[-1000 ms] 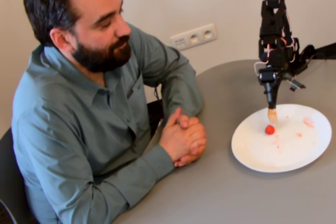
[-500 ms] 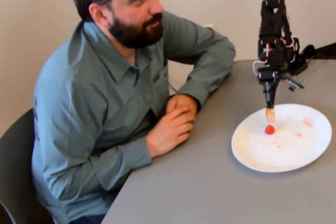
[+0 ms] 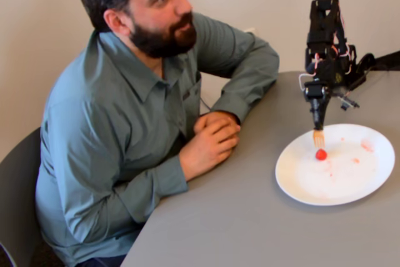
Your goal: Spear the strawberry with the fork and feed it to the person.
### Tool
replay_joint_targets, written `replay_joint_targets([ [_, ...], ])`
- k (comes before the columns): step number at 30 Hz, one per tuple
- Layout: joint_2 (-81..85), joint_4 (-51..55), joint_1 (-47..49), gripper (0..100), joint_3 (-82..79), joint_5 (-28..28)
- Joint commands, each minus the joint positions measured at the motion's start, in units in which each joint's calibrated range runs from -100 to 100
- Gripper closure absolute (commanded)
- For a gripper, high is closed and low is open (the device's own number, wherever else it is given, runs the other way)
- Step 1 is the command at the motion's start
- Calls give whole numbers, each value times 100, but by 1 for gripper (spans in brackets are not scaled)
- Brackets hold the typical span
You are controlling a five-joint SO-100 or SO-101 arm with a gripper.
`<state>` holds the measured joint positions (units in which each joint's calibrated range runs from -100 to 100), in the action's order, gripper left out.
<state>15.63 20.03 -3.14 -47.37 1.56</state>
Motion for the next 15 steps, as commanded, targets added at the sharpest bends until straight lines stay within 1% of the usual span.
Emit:
replay_joint_targets([
  [1, 152, -324, -21, 99, -123, -4],
  [10, 110, -402, -29, 99, -204, 22],
  [15, -475, -759, -66, 99, -231, 22],
])
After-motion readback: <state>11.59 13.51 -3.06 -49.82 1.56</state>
